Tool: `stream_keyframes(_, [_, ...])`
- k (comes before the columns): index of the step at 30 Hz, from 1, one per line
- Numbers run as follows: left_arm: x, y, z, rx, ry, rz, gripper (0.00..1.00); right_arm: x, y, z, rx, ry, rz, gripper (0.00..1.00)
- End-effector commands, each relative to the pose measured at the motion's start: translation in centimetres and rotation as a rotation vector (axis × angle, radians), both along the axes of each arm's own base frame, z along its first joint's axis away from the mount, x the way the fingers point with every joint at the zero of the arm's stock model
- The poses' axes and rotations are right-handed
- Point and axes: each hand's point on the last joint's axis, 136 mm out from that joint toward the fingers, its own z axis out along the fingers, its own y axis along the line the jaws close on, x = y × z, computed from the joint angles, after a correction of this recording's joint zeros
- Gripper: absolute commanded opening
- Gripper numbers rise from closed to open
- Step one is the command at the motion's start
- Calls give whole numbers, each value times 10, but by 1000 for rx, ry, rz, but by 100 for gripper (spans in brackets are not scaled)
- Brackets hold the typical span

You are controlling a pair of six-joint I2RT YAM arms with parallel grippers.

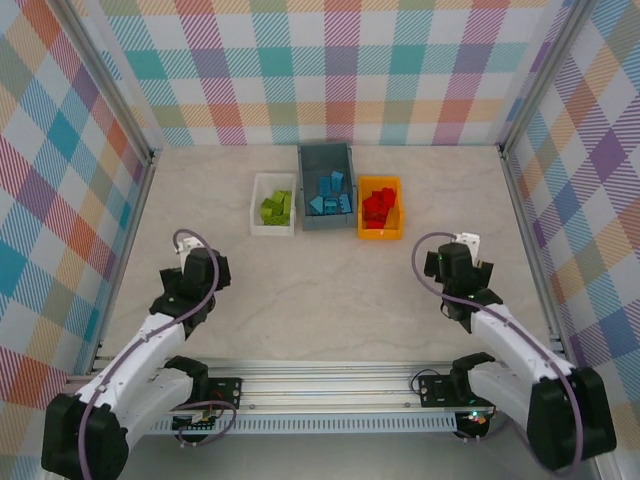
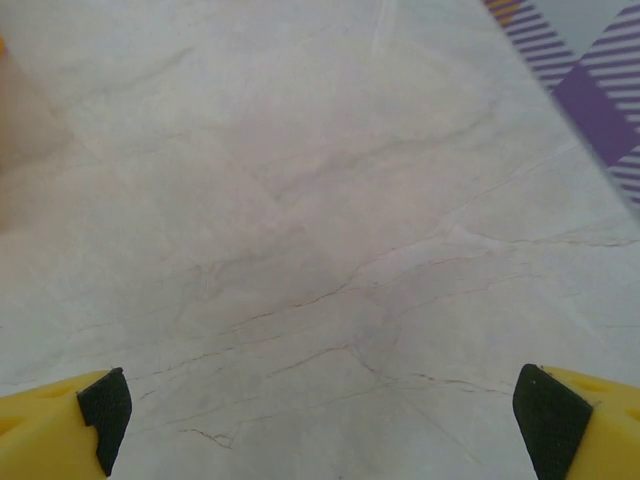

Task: Sort the legos into containers by color

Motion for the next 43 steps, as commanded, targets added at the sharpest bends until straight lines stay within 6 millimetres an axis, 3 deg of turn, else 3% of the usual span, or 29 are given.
stream_keyframes(1, [34, -11, 13, -60, -199, -55, 100, 29, 9, 14, 38, -116, 34, 100])
stream_keyframes(8, [83, -19, -2, -130, -231, -92, 100, 63, 9, 9, 35, -134, 57, 100])
stream_keyframes(14, [117, -19, -10, -104, -182, -165, 100, 91, 33, 15, 61, -202, 267, 100])
stream_keyframes(17, [116, -5, -23, -153, -256, -135, 100, 97, 35, 16, 45, -223, 309, 100])
stream_keyframes(19, [115, -11, -29, -153, -278, -175, 100, 96, 31, 15, 60, -273, 314, 100])
stream_keyframes(24, [114, -7, -29, -145, -270, -148, 100, 101, 17, -1, 129, -288, 280, 100])
stream_keyframes(43, [115, -7, -29, -143, -268, -146, 100, 101, 16, -2, 149, -277, 285, 100])
